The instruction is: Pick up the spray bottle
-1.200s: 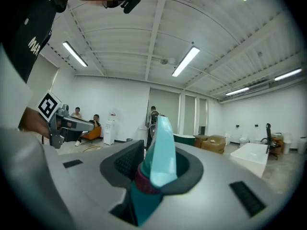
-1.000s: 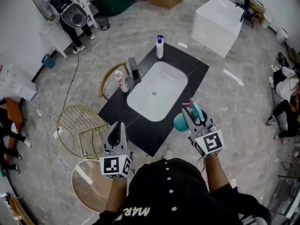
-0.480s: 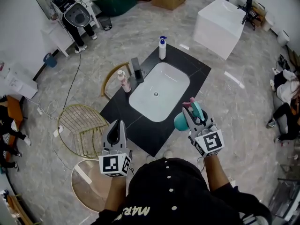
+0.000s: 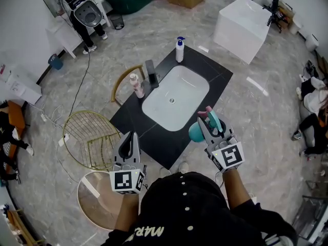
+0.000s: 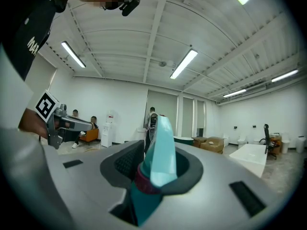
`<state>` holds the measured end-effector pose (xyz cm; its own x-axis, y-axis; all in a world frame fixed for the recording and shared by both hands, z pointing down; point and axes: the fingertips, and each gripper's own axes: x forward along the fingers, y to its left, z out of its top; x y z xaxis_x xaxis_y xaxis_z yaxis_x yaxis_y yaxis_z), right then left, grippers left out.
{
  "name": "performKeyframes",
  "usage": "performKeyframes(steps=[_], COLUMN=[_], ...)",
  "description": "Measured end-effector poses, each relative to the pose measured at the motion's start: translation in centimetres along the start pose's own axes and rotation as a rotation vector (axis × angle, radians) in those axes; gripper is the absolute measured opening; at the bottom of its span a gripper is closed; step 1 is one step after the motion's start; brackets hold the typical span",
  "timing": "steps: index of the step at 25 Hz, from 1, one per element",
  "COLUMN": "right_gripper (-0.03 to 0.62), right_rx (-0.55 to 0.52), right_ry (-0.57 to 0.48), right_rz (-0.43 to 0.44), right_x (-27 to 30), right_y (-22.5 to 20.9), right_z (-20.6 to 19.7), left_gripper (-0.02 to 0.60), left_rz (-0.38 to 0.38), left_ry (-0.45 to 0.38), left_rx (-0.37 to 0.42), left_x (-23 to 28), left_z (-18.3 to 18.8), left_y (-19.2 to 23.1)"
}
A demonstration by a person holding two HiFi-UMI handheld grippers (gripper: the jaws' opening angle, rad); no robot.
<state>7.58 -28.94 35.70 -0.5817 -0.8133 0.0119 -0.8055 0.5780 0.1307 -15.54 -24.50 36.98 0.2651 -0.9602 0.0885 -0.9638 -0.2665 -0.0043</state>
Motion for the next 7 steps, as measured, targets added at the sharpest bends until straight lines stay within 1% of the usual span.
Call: performKeyframes(steps=[7], right_gripper=[0.101], right_rx=[-0.005], right_ry=[-0.026], right_rz=[0.017], right_x=[0.38], right_y=[0.4], right_z=[0.48], left_gripper=[0.02], left_rz=[-0.003], left_ry=[0.005], left_rx=[0.001], left_x=[0.05], left_z=[-0.21], left_y=[0.0])
